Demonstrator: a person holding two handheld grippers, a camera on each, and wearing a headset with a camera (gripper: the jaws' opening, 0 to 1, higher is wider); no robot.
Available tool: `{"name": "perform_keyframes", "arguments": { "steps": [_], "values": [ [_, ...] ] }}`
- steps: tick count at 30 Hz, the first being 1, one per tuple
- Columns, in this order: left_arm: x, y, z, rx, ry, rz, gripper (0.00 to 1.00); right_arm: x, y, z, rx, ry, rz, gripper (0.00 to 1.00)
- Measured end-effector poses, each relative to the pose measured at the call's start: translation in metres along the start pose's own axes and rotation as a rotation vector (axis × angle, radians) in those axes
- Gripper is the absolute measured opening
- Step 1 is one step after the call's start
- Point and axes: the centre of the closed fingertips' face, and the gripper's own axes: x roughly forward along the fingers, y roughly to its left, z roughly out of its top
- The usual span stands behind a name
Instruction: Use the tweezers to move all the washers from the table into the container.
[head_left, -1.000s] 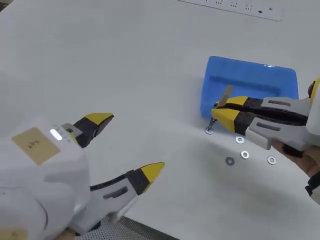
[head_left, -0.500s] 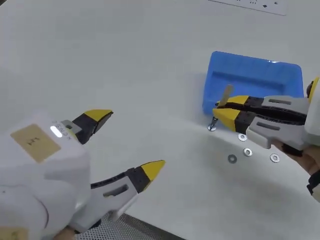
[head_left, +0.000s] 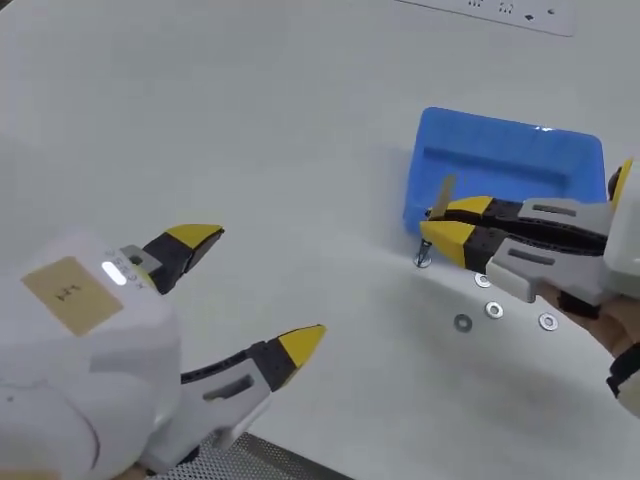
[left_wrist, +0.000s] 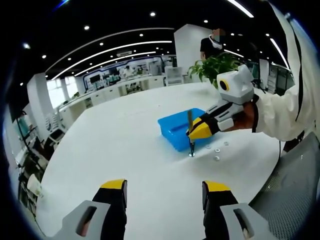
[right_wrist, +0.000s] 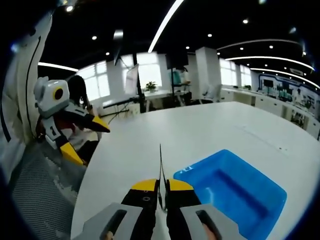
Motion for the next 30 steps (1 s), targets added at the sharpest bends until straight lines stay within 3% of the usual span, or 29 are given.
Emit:
{"name": "perform_keyframes", "arguments": {
  "steps": [5,7,11,14,17,30],
  "values": [
    [0.0,0.001,0.0,-0.001,0.001,0.005,0.61,-0.002,0.004,-0.002,-0.014,0.01,-0.008,0.02],
    [0.0,0.001,0.0,0.003,-0.001,0.01,0.61,-0.005,0.005,-0.004,-0.066,0.025,-0.027,0.02],
    [0.0,0.001,-0.001,0.004,0.002,0.012,0.6,-0.005,0.007,-0.006,-0.068,0.031,-0.034,0.02],
    [0.0,0.001,-0.001,0.007,0.007,0.01,0.6,-0.005,0.006,-0.011,-0.159,0.074,-0.055,0.02],
    [0.0,0.001,-0.002,0.012,0.008,0.012,0.59,-0.003,0.009,-0.012,-0.133,0.076,-0.039,0.01],
    [-0.002,0.002,0.001,0.011,-0.008,0.015,0.57,-0.004,0.002,-0.011,-0.064,0.092,-0.069,0.0]
  ]
}}
